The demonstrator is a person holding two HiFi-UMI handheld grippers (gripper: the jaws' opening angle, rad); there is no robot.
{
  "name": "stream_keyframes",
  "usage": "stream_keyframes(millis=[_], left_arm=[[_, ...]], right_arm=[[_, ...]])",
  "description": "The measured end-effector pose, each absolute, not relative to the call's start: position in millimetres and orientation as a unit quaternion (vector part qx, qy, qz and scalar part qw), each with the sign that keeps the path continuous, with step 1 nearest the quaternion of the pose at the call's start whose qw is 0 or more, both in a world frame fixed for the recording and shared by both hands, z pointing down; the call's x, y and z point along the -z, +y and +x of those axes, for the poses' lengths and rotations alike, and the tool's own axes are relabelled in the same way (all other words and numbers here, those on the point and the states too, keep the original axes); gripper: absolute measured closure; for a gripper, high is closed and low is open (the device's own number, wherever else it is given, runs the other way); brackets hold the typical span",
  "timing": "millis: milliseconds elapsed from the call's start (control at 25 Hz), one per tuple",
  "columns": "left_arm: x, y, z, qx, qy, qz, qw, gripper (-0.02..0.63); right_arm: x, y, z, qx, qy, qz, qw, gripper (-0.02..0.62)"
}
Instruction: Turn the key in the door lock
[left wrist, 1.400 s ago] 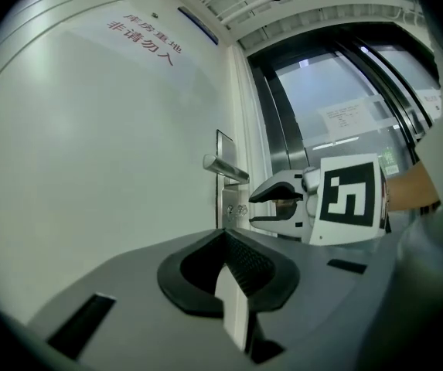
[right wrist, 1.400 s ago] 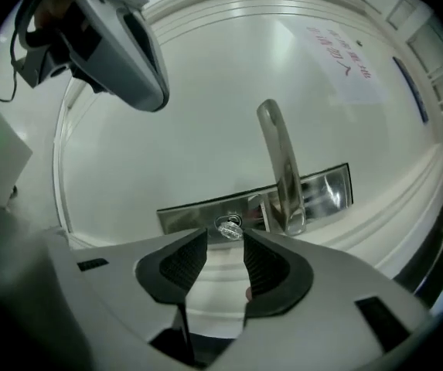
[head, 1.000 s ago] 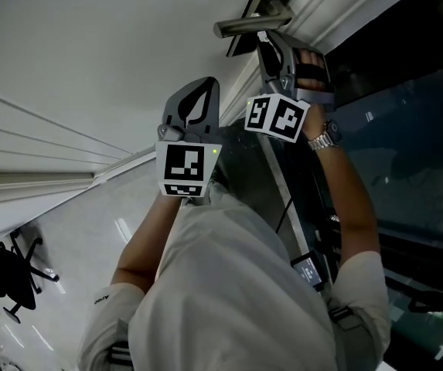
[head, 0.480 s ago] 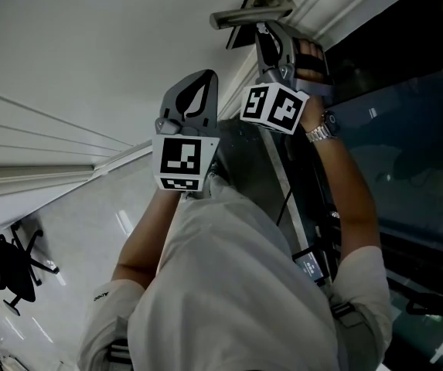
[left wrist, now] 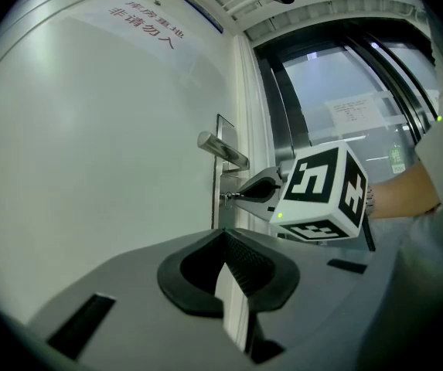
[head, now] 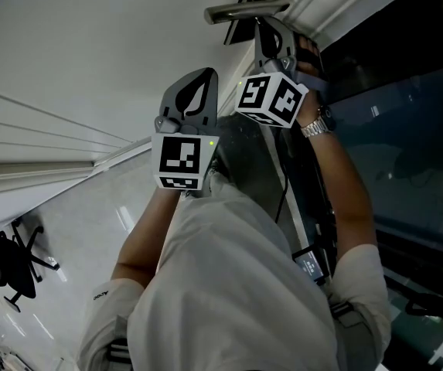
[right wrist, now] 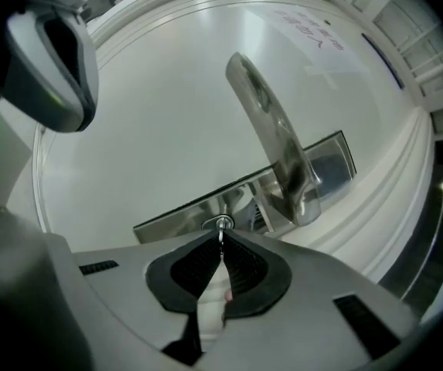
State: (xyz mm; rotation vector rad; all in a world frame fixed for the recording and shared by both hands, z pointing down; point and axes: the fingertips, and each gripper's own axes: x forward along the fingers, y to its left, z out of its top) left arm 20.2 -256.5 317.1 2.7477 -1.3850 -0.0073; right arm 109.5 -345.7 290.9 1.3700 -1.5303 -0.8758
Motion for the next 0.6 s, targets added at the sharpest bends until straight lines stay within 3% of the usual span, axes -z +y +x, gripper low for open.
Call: stream_keyframes(millis=[320,600], left_arm=[[-316.4,-257.1,27.1,-0.002,-0.457,0.889,0.032,0.597],[-317.1,-258.9,26.4,-0.021,-0.477,0.878,0.028,0.597]], right_arm=[[-285.8,-346.6,111.4,0.162,-0.723,0.605,0.291,0.583],[-288.1,-347.2,118.9,-0.070,-0.785,0.610,0.087,0.583]])
